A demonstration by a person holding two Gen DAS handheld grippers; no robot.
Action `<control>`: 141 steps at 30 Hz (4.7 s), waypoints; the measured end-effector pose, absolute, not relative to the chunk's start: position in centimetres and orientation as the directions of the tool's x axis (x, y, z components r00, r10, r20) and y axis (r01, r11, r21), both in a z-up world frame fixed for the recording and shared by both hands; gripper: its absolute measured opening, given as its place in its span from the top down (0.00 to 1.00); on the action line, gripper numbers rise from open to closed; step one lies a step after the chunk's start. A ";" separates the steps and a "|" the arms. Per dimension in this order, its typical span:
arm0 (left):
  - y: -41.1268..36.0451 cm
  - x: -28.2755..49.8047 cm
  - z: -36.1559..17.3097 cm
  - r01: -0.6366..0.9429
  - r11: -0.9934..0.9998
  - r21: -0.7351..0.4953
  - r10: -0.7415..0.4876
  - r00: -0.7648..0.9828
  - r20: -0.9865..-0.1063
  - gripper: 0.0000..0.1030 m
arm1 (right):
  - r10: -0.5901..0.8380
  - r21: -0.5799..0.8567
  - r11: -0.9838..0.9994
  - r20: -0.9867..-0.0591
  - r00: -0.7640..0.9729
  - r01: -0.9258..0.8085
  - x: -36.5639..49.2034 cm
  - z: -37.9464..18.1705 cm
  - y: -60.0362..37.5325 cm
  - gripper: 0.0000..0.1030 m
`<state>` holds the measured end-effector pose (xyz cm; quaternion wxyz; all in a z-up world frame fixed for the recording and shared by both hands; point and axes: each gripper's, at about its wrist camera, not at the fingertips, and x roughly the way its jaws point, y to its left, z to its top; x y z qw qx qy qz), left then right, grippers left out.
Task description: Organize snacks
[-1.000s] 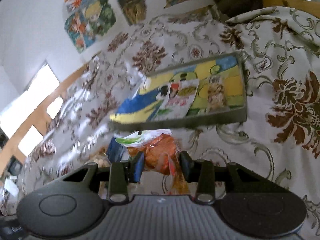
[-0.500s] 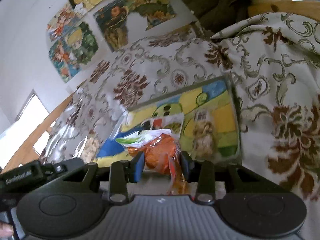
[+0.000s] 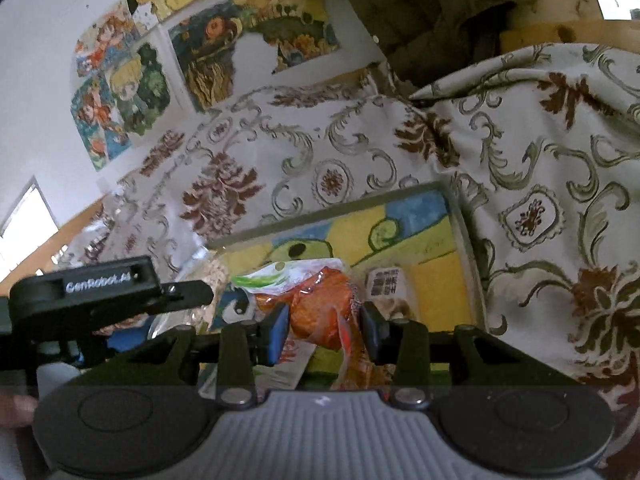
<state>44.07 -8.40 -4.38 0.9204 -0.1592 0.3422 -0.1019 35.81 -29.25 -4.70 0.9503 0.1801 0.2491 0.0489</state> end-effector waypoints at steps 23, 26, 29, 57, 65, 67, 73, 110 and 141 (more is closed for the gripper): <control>-7.4 43.9 -5.0 0.016 0.930 -0.366 -0.261 0.729 -0.632 0.17 | 0.135 0.287 0.958 -0.444 0.886 -0.002 35.7 -4.7 -28.2 0.30; -7.4 43.0 -3.5 0.025 0.934 -0.356 -0.254 0.748 -0.614 0.08 | 0.124 0.297 0.955 -0.431 0.894 0.011 35.2 -4.0 -28.6 0.20; -7.2 41.7 -2.0 0.026 0.935 -0.353 -0.246 0.766 -0.595 0.05 | 0.123 0.325 0.946 -0.414 0.902 0.020 34.4 -3.2 -29.3 0.14; -4.8 20.5 2.9 0.085 0.984 -0.158 -0.140 0.915 -0.379 0.01 | 0.134 0.289 0.956 -0.291 0.947 -0.046 18.6 4.0 -28.9 0.00; -3.2 15.8 2.4 0.066 0.991 -0.117 -0.107 0.914 -0.391 0.01 | 0.125 0.241 0.969 -0.286 0.950 -0.055 13.8 4.0 -27.4 0.00; -2.9 14.8 2.3 0.064 0.993 -0.103 -0.099 0.914 -0.394 0.01 | 0.119 0.233 0.971 -0.285 0.951 -0.051 12.8 4.0 -27.2 0.00; -2.4 11.9 2.0 0.050 0.997 -0.066 -0.073 0.909 -0.411 0.01 | 0.102 0.213 0.976 -0.301 0.948 -0.038 10.4 3.8 -26.7 0.00; -0.1 5.2 -0.6 -0.087 0.996 0.003 0.073 0.809 -0.583 0.01 | 0.054 0.048 0.998 -0.494 0.868 -0.035 4.8 1.4 -21.8 0.00; 1.3 7.9 -0.6 -0.038 0.997 -0.066 -0.019 0.714 -0.700 0.01 | 0.084 0.027 0.996 -0.578 0.812 -0.084 6.0 0.3 -21.0 0.00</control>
